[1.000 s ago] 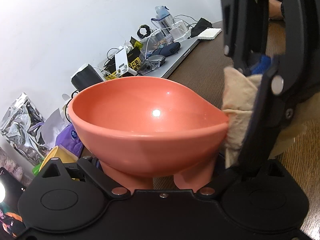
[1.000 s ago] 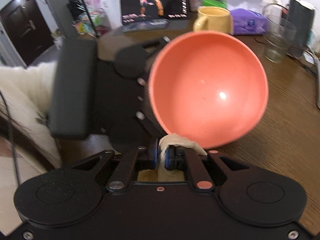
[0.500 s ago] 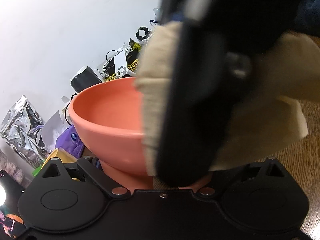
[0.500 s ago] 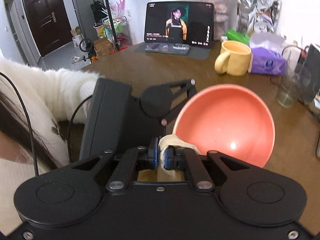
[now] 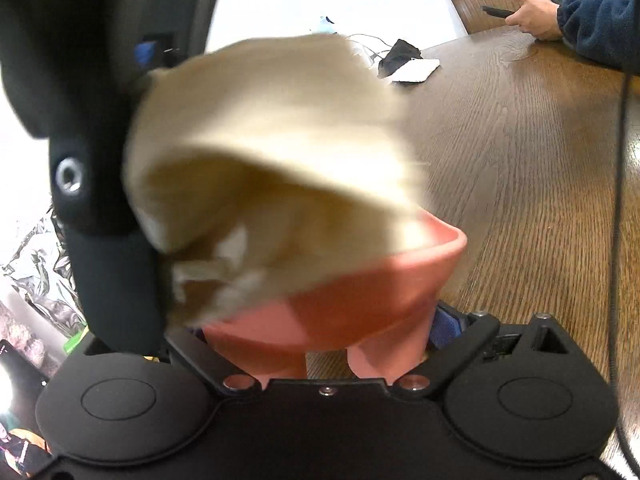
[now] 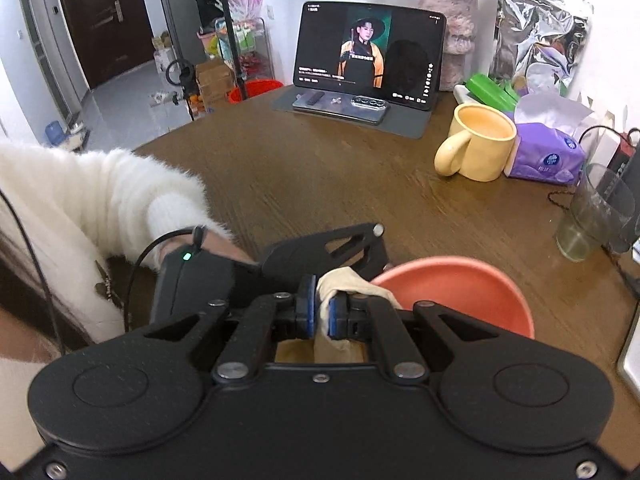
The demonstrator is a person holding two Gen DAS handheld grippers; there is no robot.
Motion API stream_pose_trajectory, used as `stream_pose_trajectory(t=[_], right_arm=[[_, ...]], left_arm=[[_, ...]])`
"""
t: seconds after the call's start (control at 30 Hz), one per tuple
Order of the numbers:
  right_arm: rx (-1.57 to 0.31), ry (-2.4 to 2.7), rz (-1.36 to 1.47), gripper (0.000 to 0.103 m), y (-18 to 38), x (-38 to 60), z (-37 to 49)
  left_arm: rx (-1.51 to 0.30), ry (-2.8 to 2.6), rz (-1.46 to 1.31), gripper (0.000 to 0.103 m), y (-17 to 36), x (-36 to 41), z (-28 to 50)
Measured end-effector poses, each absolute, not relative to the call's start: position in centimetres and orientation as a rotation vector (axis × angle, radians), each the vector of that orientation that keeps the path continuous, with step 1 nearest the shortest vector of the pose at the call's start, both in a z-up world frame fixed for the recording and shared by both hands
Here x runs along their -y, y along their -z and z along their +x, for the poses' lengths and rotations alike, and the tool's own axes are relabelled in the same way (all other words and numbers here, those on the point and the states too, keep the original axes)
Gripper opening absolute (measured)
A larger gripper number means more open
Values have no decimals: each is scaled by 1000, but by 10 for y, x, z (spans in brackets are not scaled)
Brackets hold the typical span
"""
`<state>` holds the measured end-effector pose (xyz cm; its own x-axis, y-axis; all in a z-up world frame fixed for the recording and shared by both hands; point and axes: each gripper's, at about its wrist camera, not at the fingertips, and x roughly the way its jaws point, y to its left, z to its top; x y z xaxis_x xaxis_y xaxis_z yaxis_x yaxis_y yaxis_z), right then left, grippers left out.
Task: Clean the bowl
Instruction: 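Wipe the bowl's outer rim with the cloth in the right tool while the left tool tilts the bowl, then rub the cloth across the bowl interior with the right tool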
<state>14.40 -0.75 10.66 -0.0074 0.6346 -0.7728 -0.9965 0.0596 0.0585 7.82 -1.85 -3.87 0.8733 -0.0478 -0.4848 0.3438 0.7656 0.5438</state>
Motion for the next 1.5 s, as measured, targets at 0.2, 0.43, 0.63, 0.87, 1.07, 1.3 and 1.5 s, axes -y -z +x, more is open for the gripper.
stream_pose_trajectory(t=[0.2,0.43,0.63,0.87,1.07,1.3,1.5], right_arm=[[-759,-1355,-690,7,-115,-14,154],[-796,-1277,-702,7,-114,-30,180],[-839,-1226,-648,7,-111,-28,208],[-879,-1157,-543,7,-103,-9,239],[-900,-1116,-440,8,-93,9,257],[-936,-1035,-273,8,-69,41,273],[-966,-964,-154,8,-45,68,277]], left_arm=[[-469,222,669,96,39,20,77],[-473,222,666,96,40,23,78],[-472,220,667,96,41,19,73],[-468,223,671,96,40,16,68],[-469,225,668,96,41,17,69],[-469,223,670,97,41,18,69],[-469,222,672,97,42,18,69]])
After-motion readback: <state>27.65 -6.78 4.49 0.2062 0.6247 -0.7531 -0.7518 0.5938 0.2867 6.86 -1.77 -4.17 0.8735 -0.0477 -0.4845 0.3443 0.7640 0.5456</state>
